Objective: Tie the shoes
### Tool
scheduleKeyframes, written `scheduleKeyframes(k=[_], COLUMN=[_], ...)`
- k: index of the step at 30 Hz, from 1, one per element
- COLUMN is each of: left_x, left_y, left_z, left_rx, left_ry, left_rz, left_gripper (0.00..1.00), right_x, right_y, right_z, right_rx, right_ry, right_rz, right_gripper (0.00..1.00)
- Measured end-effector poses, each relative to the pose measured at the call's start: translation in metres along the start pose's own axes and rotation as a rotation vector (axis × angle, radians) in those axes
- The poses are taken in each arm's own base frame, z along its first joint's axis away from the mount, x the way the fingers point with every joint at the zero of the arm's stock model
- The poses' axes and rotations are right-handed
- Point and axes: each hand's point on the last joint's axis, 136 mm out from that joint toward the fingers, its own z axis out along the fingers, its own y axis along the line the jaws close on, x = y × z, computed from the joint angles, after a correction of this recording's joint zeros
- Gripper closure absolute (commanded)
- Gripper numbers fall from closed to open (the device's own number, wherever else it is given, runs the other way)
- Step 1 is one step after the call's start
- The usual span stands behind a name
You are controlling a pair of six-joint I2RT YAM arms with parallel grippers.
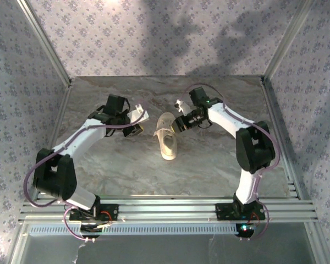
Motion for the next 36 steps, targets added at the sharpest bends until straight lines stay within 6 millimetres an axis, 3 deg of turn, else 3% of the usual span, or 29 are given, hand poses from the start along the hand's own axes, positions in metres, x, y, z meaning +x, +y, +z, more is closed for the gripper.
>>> scheduleKeyframes(k=[5,11,14,26,36], left_x=[-0.009,-0.033,-0.045,-0.084,-0.085], left_y=[-0.012,-0.004,-0.002,-0.012,-0.032], left_z=[0.030,0.051,0.057,0.084,0.103], left_rx=[0.084,0.124,0.145,0.266,0.386], left_ry=[0.012,-0.024,-0.055,-0.174,-0.141], left_rz=[0.024,0.064,0.089,0.201,0.210], left_gripper=[0.61,0.61,0.61,0.58,0.67], right_x=[0.005,0.007,0.005,-0.003,-0.002], right_y=[-0.002,0.002,0.001,0.001,-0.001], right_z=[0.013,0.013,0.008,-0.005,-0.007], right_rx=[-0.050,-0.097,-0.112,-0.143,-0.147], right_ry=[0.045,0.059,0.049,0.029,0.037], right_rz=[0.014,0.019,0.024,0.025,0.034], right_gripper=[0.56,0.90,1.00,1.00,1.00])
